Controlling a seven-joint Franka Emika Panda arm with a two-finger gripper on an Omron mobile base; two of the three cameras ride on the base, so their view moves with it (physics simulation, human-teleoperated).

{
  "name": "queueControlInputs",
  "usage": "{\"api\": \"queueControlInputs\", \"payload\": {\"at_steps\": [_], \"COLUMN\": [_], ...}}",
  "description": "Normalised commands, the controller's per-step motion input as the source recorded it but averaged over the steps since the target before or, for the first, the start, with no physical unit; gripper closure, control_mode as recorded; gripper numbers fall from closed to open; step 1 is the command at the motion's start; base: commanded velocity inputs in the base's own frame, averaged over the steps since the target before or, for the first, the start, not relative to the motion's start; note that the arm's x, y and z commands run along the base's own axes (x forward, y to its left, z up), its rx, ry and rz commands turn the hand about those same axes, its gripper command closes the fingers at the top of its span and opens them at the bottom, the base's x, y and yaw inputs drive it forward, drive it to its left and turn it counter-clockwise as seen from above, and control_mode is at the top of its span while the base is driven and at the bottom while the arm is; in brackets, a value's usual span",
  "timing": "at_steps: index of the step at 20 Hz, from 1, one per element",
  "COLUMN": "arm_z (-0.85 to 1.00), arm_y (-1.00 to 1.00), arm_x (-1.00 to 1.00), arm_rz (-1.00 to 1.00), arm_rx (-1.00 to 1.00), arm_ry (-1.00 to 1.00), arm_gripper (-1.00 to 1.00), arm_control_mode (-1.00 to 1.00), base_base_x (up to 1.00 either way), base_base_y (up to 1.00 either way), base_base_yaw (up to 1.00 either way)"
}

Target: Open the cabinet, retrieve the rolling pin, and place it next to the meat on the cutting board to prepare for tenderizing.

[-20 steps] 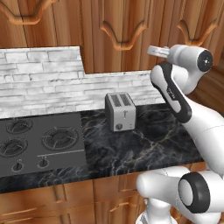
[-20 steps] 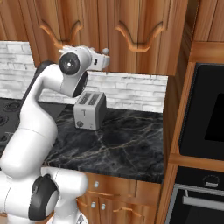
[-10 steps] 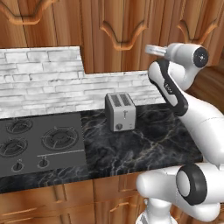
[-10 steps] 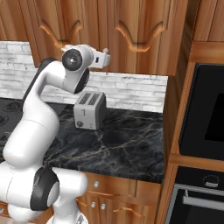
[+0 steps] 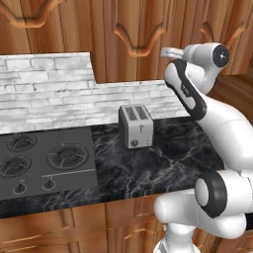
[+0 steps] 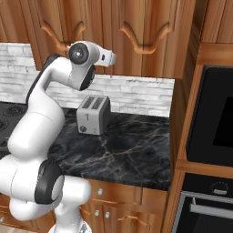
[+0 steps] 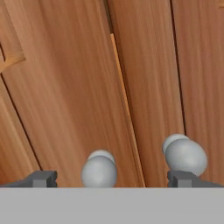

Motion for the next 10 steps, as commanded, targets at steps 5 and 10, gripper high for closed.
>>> {"api": "queueControlInputs", "payload": {"at_steps": [5, 10], "arm_z": [0.00, 0.00], "arm_y": [0.10, 0.13], "arm_x": [0.31, 0.25], "arm_rz": [0.00, 0.00], "arm_rx": [0.00, 0.00], "arm_ry": [0.08, 0.07], "arm_gripper": [-1.00, -1.00], "arm_control_mode": [-1.00, -1.00], "base_base_x": [0.00, 0.00], "base_base_y": [0.00, 0.00], "base_base_yaw": [0.00, 0.00]}}
